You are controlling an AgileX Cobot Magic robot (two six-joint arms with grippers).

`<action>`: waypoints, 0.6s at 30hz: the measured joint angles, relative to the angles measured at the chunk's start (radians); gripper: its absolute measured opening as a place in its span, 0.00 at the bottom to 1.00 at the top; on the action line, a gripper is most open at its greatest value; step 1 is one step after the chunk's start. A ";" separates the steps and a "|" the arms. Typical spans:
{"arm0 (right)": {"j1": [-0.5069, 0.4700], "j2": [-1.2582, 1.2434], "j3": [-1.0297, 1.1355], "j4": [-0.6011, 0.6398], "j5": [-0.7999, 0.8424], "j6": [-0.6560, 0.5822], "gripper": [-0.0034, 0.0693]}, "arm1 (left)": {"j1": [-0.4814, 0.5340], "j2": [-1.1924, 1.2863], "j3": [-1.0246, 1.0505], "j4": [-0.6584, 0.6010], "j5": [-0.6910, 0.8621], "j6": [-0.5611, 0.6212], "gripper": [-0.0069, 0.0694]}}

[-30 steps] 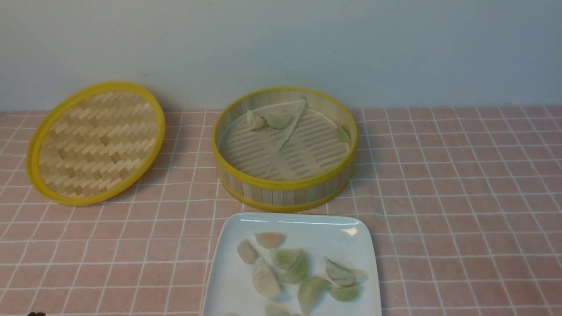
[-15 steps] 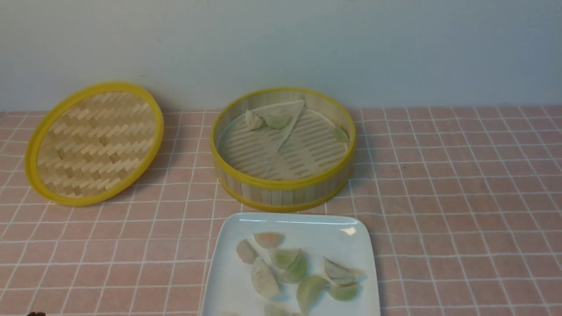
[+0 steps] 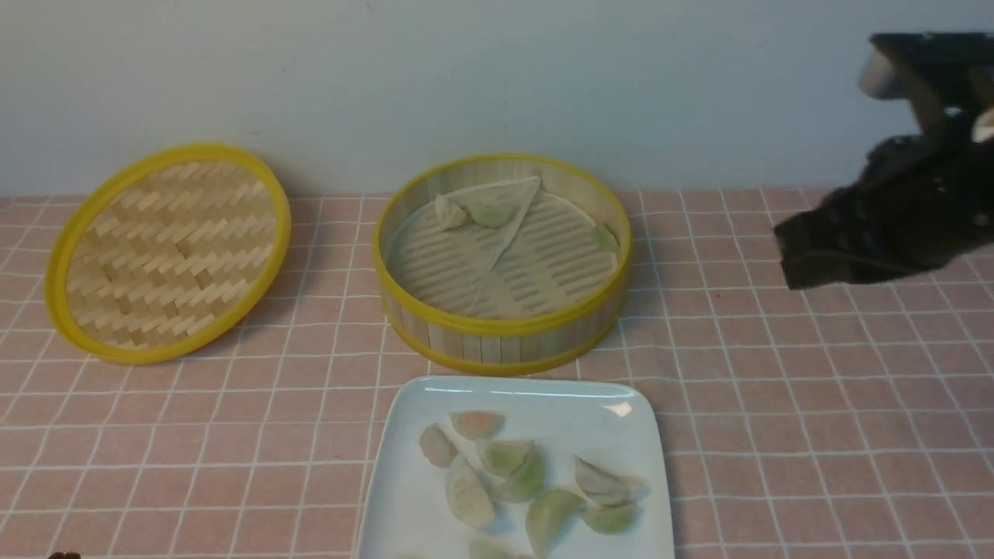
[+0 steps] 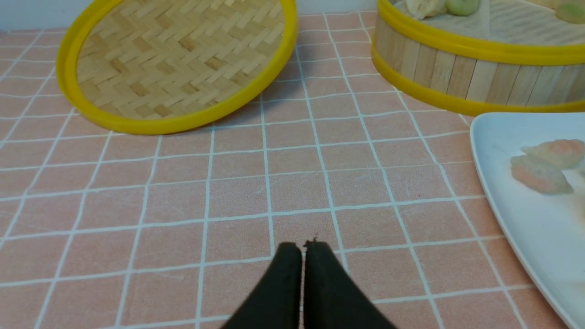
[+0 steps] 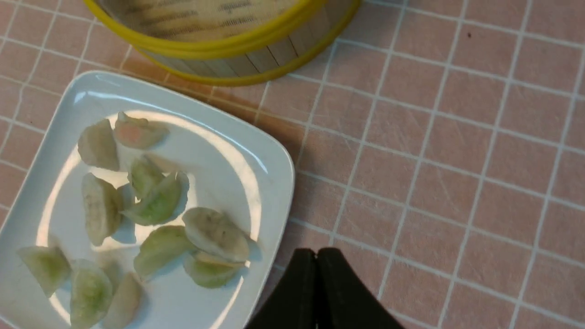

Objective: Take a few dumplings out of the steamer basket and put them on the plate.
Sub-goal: Use the right arm to grab a dumpling from inside the steamer

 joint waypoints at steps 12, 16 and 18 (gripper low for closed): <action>0.177 0.555 -0.660 -0.197 0.146 0.164 0.08 | 0.000 0.000 0.000 0.000 0.000 0.000 0.08; 0.177 0.714 -0.835 -0.216 0.148 0.164 0.16 | 0.000 0.000 0.000 0.000 0.000 0.000 0.08; 0.177 0.772 -0.899 -0.238 0.149 0.156 0.22 | 0.000 0.000 0.000 0.000 0.000 0.000 0.08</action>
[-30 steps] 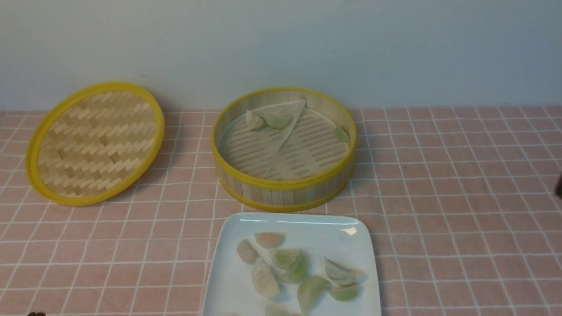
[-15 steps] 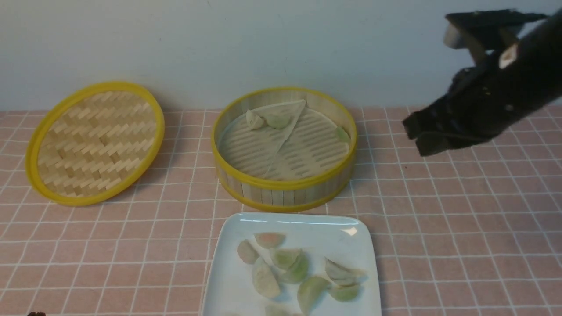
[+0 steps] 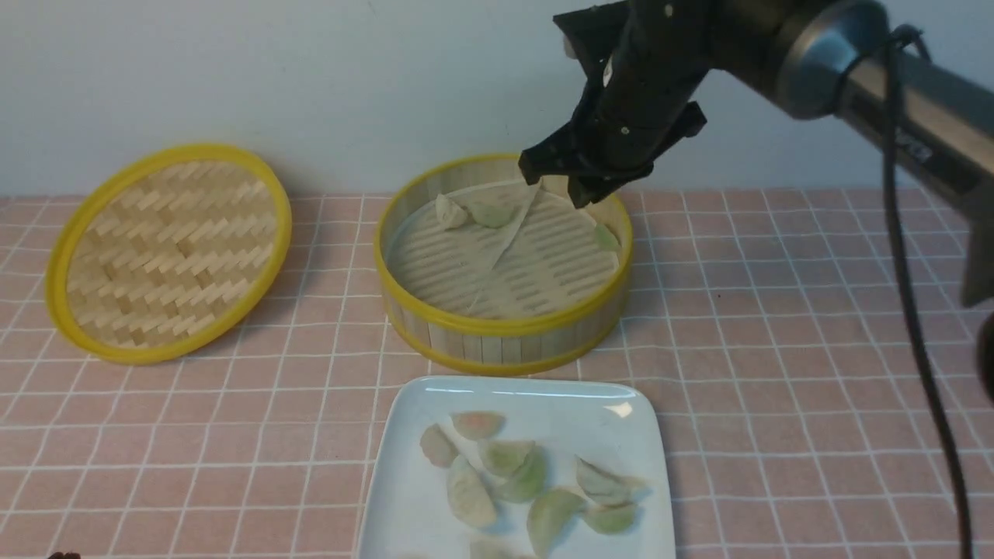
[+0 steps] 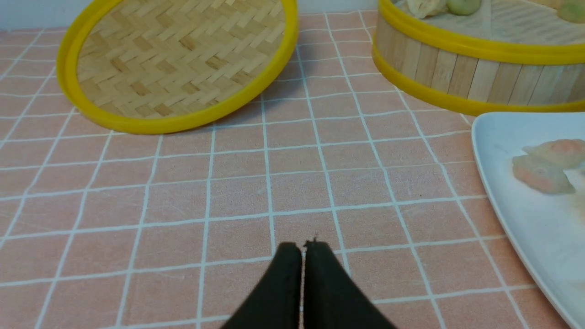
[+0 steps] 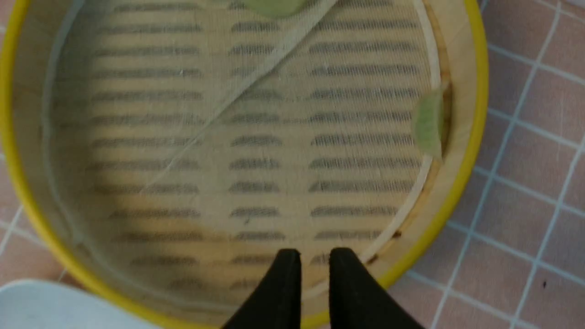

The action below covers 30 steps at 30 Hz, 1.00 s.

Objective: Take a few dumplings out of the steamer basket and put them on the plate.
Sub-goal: Use the right arm to grab a dumpling from inside the steamer

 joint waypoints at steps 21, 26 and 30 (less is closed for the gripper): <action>-0.050 0.317 -0.232 -0.130 -0.116 0.062 0.74 | 0.000 0.000 0.000 0.000 0.000 0.000 0.08; -0.076 0.317 -0.232 -0.103 -0.129 0.054 0.74 | 0.000 0.000 0.000 0.000 0.000 0.000 0.08; -0.081 0.325 -0.233 -0.100 -0.131 0.015 0.74 | 0.000 0.000 0.000 0.000 0.000 0.000 0.08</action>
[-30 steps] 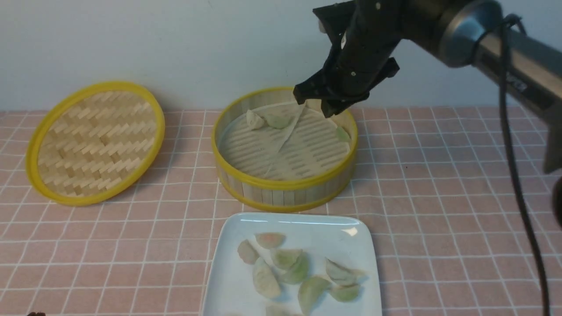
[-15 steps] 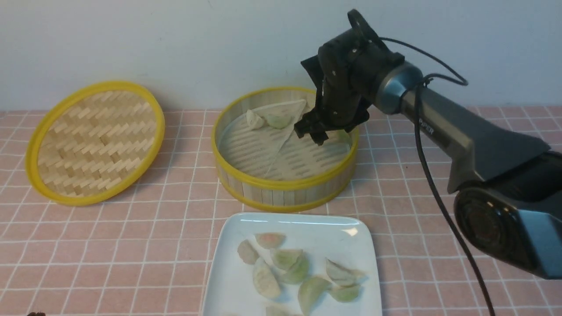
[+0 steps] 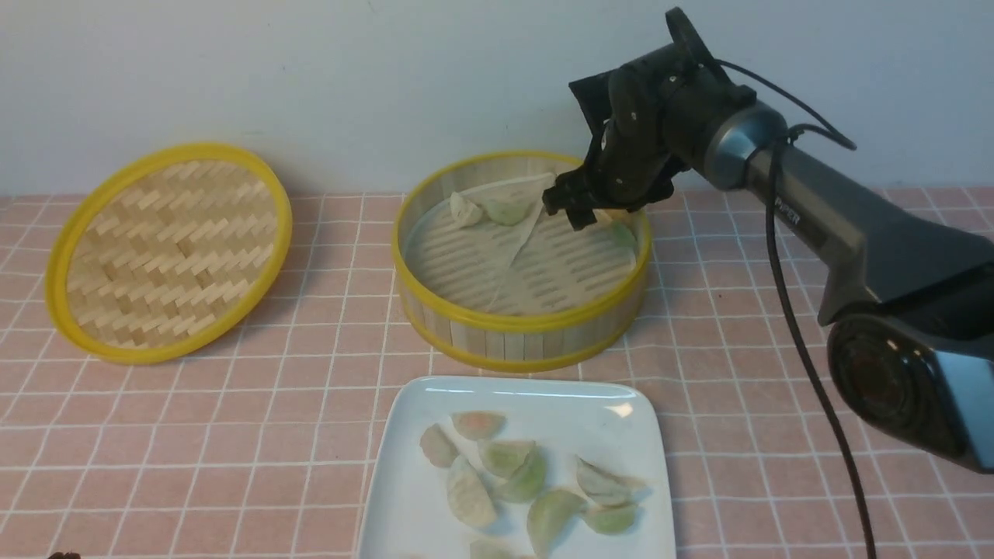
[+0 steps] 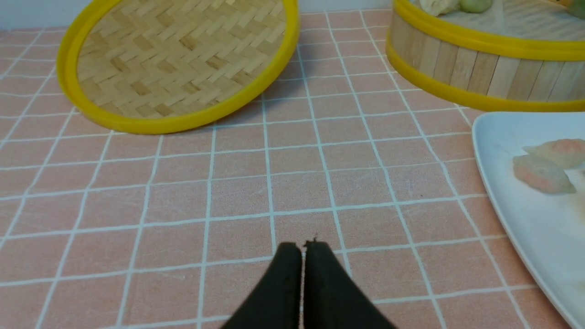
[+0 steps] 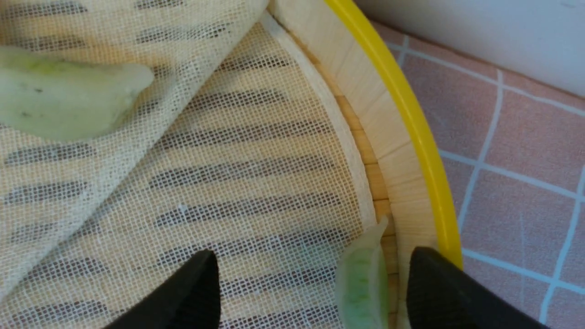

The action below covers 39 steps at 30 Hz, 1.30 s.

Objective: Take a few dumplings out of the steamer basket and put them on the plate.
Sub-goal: Use the right arm to grab a dumpling from inside the steamer

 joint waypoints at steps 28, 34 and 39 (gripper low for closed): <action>0.090 -0.015 -0.005 -0.050 0.057 -0.071 0.74 | 0.000 0.000 0.000 0.000 0.000 0.000 0.08; 0.087 -0.018 -0.008 -0.095 0.057 -0.044 0.74 | 0.000 0.000 0.000 0.000 0.000 0.000 0.08; 0.074 -0.018 -0.008 -0.099 0.038 -0.011 0.74 | 0.000 0.000 0.000 0.000 0.000 0.000 0.08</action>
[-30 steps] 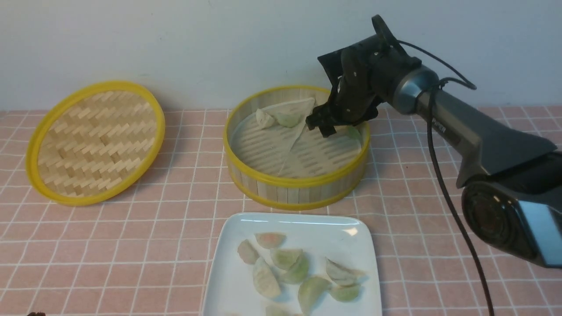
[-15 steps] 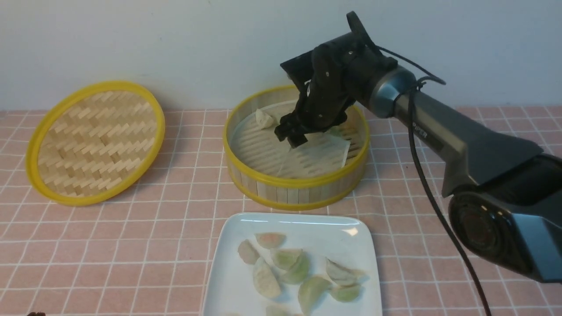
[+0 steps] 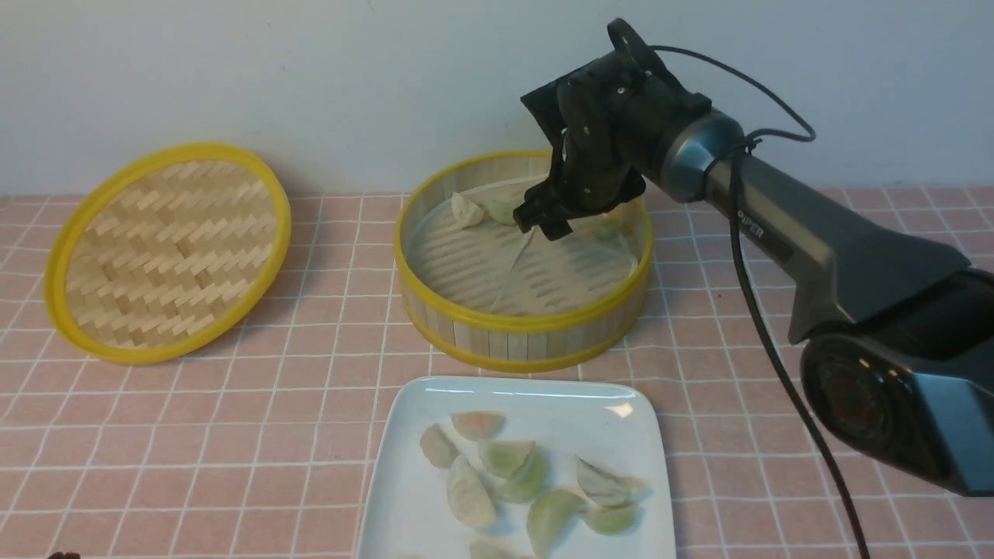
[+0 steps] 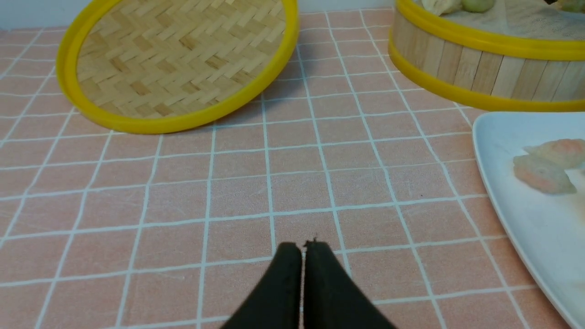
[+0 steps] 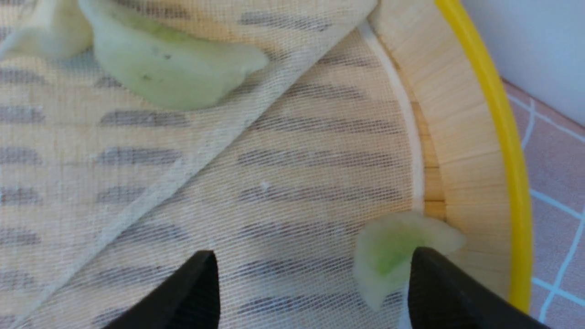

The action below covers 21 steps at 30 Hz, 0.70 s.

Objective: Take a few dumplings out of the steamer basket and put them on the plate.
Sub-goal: Use the right arm to grab a dumpling from inside the steamer

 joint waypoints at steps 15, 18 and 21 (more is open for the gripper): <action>-0.055 0.066 -0.002 0.033 -0.053 0.034 0.74 | 0.000 0.000 0.000 0.000 0.001 0.000 0.08; -0.057 0.069 -0.006 0.040 -0.053 0.037 0.70 | 0.000 0.000 0.000 0.000 0.001 0.000 0.08; -0.057 0.070 -0.006 0.043 -0.049 0.042 0.57 | 0.000 0.000 0.000 0.000 0.001 0.000 0.08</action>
